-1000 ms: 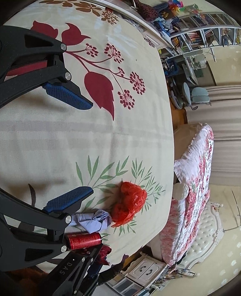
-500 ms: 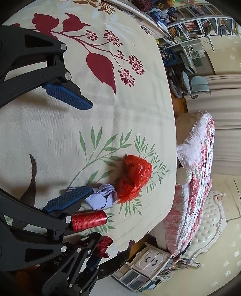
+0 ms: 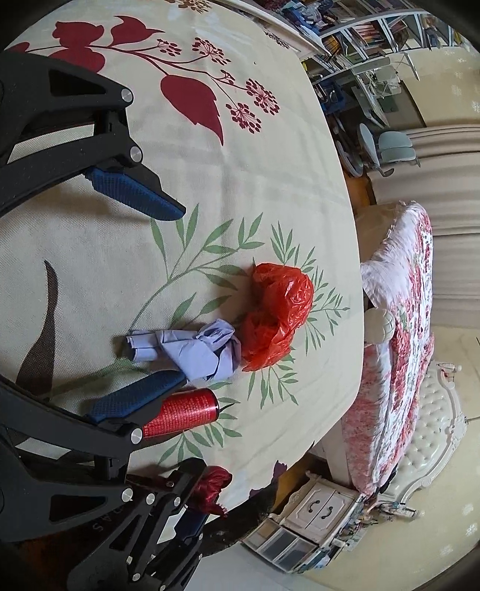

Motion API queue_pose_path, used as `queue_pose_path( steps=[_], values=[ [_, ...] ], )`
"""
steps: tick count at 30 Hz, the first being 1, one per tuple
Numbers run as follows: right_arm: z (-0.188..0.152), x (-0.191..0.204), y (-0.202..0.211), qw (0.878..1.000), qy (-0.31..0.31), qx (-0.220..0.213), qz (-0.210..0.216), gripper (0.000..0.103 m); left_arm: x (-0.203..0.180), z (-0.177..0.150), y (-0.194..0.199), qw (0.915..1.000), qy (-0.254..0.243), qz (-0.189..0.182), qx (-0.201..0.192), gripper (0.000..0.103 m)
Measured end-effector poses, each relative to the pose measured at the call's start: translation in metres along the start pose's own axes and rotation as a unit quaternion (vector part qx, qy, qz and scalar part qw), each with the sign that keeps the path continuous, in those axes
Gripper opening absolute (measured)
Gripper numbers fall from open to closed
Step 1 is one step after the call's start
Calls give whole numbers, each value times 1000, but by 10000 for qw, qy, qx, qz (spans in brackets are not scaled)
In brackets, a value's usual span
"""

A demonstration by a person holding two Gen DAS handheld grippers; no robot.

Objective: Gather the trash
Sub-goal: 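Grasp the dark red cloth with the right tool while the left tool grasps the lavender cloth, then carry both cloths over the bin and open both tools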

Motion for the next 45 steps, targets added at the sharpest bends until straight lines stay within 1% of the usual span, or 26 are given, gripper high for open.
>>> queue_pose_path(
  steps=[3,4,6,8,9,11,12,16,19,23,28,32,35,39,45],
  values=[
    [0,-1,0,10000,-7,11,10,41,-2,-1,-4,9999,-41,-46,132,66],
    [-1,-1,0,10000,-17,8,15,41,-2,-2,-6,9998,-53,-78,197,57],
    [-2,-2,1,10000,-33,11,30,41,-2,-3,-6,9997,-81,-121,201,53],
    [-3,-2,2,10000,-44,14,35,41,-4,-5,-5,9996,-140,-171,187,43],
    [-4,-2,2,10000,-44,17,31,41,-4,-6,-5,9995,-169,-180,172,40],
    [-4,-3,3,10000,-40,14,31,41,-6,-7,-3,9992,-211,-284,158,24],
    [-4,-3,3,10000,-41,15,29,41,-6,-8,-3,9992,-226,-305,151,21],
    [-6,-3,4,10000,-31,14,-7,41,-6,-12,1,9990,-253,-345,131,19],
    [-8,-1,6,10000,21,-1,-17,35,-5,-12,3,9990,-184,-387,122,19],
    [-11,-2,10,10000,-6,-38,-11,34,-1,-12,9,9990,-101,-434,100,18],
    [-13,-7,18,9999,-75,-123,-50,34,0,-13,22,9990,-88,-436,-28,18],
    [-14,-14,26,9996,-126,-198,-125,34,-3,-9,36,9987,-75,-459,-210,18],
    [-15,-23,32,9992,-201,-271,-202,34,-9,-7,47,9980,-83,-503,-363,18],
    [-17,-40,41,9981,-290,-340,-420,34,-23,-4,56,9968,-147,-610,-497,18],
    [-24,-73,49,9952,-519,-370,-744,34,-54,-2,56,9949,-307,-794,-536,18]
  ],
)
Point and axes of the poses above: each gripper's, at about its wrist camera, not at the fingertips, and y roughly against the way its jaws point, x to its left, z to its top, the point moved 3 cm from there along -y, roughly the way its jaws point, and after that the axes turned 15 degrees about y, right-handed, at the moved point
